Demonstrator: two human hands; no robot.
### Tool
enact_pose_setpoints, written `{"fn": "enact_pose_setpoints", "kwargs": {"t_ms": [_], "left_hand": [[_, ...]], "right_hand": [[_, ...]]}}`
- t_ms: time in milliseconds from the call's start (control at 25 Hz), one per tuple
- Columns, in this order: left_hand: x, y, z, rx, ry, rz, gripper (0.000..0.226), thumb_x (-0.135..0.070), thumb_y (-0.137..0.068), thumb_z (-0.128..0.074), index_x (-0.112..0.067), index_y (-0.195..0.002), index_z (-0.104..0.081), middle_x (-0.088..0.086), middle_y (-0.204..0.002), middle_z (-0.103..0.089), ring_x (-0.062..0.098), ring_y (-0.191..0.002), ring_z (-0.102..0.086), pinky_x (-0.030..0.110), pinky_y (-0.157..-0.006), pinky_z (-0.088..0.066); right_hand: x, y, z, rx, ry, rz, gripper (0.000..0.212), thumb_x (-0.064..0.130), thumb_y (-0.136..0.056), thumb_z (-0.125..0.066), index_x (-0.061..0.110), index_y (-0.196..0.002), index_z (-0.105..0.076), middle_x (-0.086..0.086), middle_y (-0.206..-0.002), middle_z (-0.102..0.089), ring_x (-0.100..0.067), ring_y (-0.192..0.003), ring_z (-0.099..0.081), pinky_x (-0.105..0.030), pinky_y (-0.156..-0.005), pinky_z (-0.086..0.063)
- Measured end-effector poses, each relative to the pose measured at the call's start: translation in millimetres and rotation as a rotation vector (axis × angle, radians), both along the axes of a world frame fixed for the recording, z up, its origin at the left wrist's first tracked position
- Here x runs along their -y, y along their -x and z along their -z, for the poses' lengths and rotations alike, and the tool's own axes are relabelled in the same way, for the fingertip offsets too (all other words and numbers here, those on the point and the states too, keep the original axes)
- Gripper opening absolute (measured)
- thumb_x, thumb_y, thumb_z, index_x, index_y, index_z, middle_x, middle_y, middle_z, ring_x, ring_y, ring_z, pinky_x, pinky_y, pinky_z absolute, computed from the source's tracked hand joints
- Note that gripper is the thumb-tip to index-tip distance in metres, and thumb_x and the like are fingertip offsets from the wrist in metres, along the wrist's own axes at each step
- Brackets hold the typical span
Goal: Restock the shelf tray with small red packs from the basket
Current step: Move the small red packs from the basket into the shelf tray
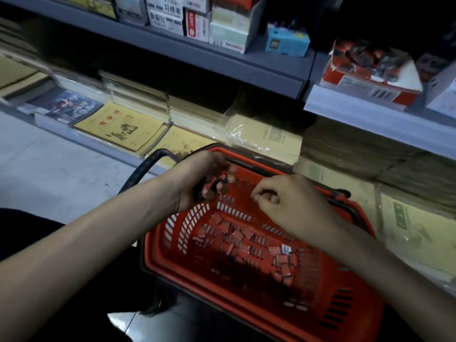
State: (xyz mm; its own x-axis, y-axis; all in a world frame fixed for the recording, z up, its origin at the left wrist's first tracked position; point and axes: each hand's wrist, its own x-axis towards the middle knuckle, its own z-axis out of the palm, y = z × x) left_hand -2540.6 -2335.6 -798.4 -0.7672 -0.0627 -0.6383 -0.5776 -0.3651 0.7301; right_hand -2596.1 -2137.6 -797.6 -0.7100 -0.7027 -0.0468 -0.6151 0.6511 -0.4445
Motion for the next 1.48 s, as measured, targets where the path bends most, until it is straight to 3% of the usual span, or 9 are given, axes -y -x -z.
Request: {"fn": "enact_pose_setpoints", "kwargs": {"t_ms": [240,400,560,760,960,1160,1280,1400,1480], "left_hand": [[11.0,-32.7,55.8,0.134,0.119,-0.026,0.018,-0.015,-0.105,-0.045,-0.008,-0.097,-0.059,0.001,-0.061,-0.059,0.013,-0.045,-0.045,0.016,-0.032,-0.023],[20.4,-37.8,79.7,0.142,0.16,-0.072,0.02,-0.014,-0.104,-0.047,-0.009,-0.095,-0.064,0.004,-0.069,-0.061,0.015,-0.05,-0.046,0.016,-0.033,-0.026],[24.6,-39.7,92.1,0.147,0.2,-0.097,0.019,-0.015,-0.101,-0.05,-0.012,-0.096,-0.069,0.003,-0.07,-0.065,0.013,-0.049,-0.048,0.015,-0.033,-0.029],[26.1,-36.7,97.2,0.152,0.179,-0.105,0.02,-0.017,-0.103,-0.051,-0.008,-0.107,-0.068,0.005,-0.074,-0.063,0.011,-0.043,-0.049,0.017,-0.032,-0.031],[27.2,-30.0,97.7,0.198,0.15,-0.123,0.02,-0.017,-0.104,-0.05,-0.009,-0.106,-0.068,0.006,-0.077,-0.063,0.012,-0.047,-0.05,0.018,-0.033,-0.031],[23.7,-25.6,89.8,0.222,0.086,-0.183,0.018,-0.013,-0.102,-0.048,-0.009,-0.098,-0.065,0.004,-0.07,-0.062,0.012,-0.045,-0.049,0.016,-0.033,-0.029],[19.9,-25.0,83.9,0.246,0.039,-0.236,0.018,-0.011,-0.101,-0.044,-0.01,-0.094,-0.061,0.004,-0.068,-0.059,0.012,-0.045,-0.048,0.015,-0.033,-0.029],[9.1,-16.5,71.2,0.252,-0.014,-0.245,0.019,-0.011,-0.101,-0.041,-0.011,-0.09,-0.056,0.005,-0.069,-0.056,0.014,-0.05,-0.048,0.014,-0.033,-0.03],[-3.1,-7.0,54.8,0.238,-0.069,-0.237,0.023,-0.017,-0.102,-0.04,-0.015,-0.084,-0.053,0.005,-0.068,-0.054,0.016,-0.054,-0.048,0.013,-0.035,-0.032]], "right_hand": [[28.5,-7.3,87.0,0.173,-0.241,-0.112,0.017,0.013,-0.086,-0.062,0.021,-0.087,-0.078,0.003,-0.084,-0.077,-0.015,-0.08,-0.072,-0.035,-0.075,-0.058],[65.2,-17.9,161.6,0.241,-0.358,-0.162,0.009,0.019,-0.088,-0.063,0.02,-0.088,-0.072,-0.012,-0.101,-0.075,-0.032,-0.099,-0.07,-0.032,-0.079,-0.052],[112.8,-40.4,260.3,0.183,-0.524,-0.238,0.041,0.031,-0.095,-0.06,0.017,-0.134,-0.058,-0.011,-0.137,-0.059,-0.032,-0.127,-0.057,-0.04,-0.102,-0.047],[136.5,-31.4,357.4,0.104,-0.666,-0.357,0.054,0.016,-0.1,-0.05,0.021,-0.153,-0.039,-0.01,-0.16,-0.035,-0.036,-0.145,-0.029,-0.053,-0.118,-0.026],[114.9,-29.8,346.3,0.149,-0.502,-0.357,0.03,0.018,-0.093,-0.063,0.021,-0.122,-0.069,-0.002,-0.139,-0.057,-0.024,-0.135,-0.038,-0.04,-0.115,-0.016],[92.6,-21.3,331.8,0.317,-0.339,-0.089,0.021,0.007,-0.085,-0.074,0.006,-0.106,-0.073,-0.012,-0.129,-0.065,-0.031,-0.126,-0.058,-0.029,-0.099,-0.046],[78.4,-21.3,314.6,0.369,-0.356,-0.001,0.018,0.003,-0.083,-0.072,0.01,-0.1,-0.072,-0.004,-0.11,-0.07,-0.025,-0.103,-0.068,-0.031,-0.088,-0.053],[66.8,-9.2,273.1,0.393,-0.165,0.057,0.01,0.009,-0.078,-0.081,0.008,-0.084,-0.074,0.001,-0.089,-0.071,-0.017,-0.083,-0.067,-0.021,-0.078,-0.05],[56.8,5.4,216.1,0.341,-0.062,0.11,0.014,0.014,-0.073,-0.087,0.008,-0.08,-0.077,0.0,-0.076,-0.071,-0.011,-0.07,-0.063,-0.01,-0.06,-0.039]]}}
